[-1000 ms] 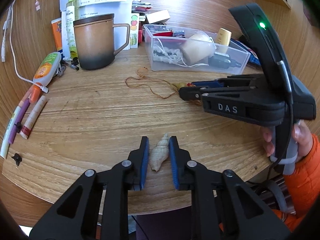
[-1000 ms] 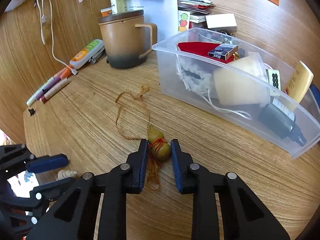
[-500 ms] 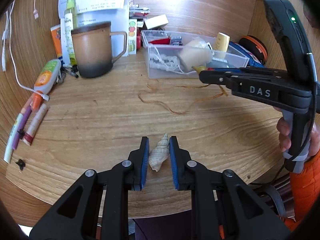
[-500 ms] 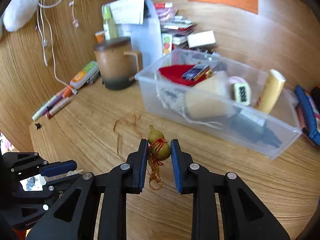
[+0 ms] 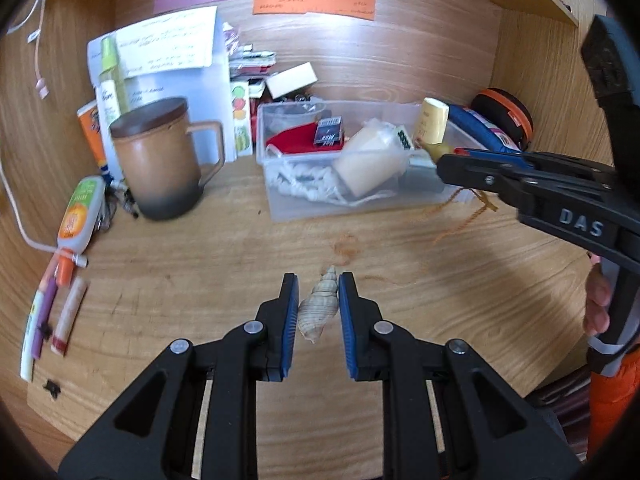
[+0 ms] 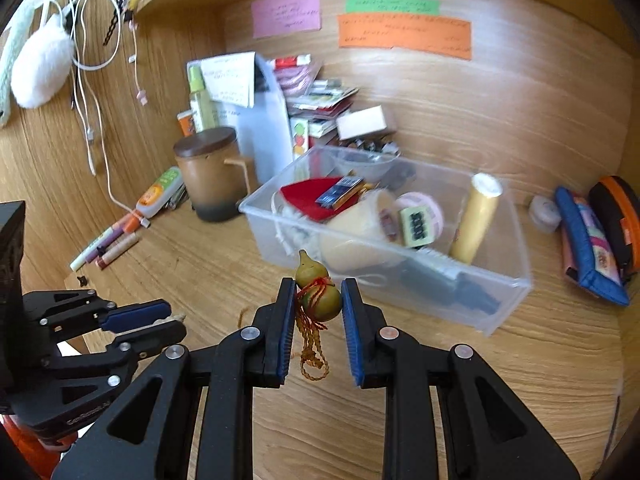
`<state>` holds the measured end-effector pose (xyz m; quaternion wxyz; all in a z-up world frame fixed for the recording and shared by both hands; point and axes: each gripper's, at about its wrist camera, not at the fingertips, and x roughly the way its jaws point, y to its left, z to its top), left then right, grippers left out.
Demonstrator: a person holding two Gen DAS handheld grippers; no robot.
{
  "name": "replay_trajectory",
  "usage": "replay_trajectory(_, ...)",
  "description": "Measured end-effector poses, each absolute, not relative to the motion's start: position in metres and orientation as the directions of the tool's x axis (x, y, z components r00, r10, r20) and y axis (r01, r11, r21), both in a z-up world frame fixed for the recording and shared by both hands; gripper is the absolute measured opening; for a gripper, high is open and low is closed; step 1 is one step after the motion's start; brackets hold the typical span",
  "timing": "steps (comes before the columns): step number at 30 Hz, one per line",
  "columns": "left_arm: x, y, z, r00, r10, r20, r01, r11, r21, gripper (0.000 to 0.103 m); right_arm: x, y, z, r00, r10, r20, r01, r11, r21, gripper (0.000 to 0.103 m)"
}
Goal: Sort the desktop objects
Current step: 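Carry the seashell with the left gripper while the right carries the gourd charm over the box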
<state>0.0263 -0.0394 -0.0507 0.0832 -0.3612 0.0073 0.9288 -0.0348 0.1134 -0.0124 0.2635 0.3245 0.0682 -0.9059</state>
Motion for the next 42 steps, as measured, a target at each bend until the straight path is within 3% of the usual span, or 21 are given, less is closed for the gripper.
replay_trajectory(18,-0.02,-0.024,0.008,-0.791,0.175,-0.587,-0.196,-0.98,-0.028,0.019,-0.042,0.153,0.039,-0.755,-0.386,-0.53,0.458,-0.889,-0.005,0.021)
replay_trajectory(29,-0.056,-0.029,0.019,-0.795,0.18,-0.579,-0.19,-0.981,-0.044,0.019,-0.064,0.149,0.07,-0.792,-0.376,-0.481,0.447,-0.894,-0.038,0.021)
replay_trajectory(42,-0.104,-0.039,0.003,-0.762,0.197,-0.617,-0.187,-0.979,-0.082,0.019,-0.117,0.136,0.05,-0.762,-0.355,-0.542,0.444,-0.896,-0.036,0.021)
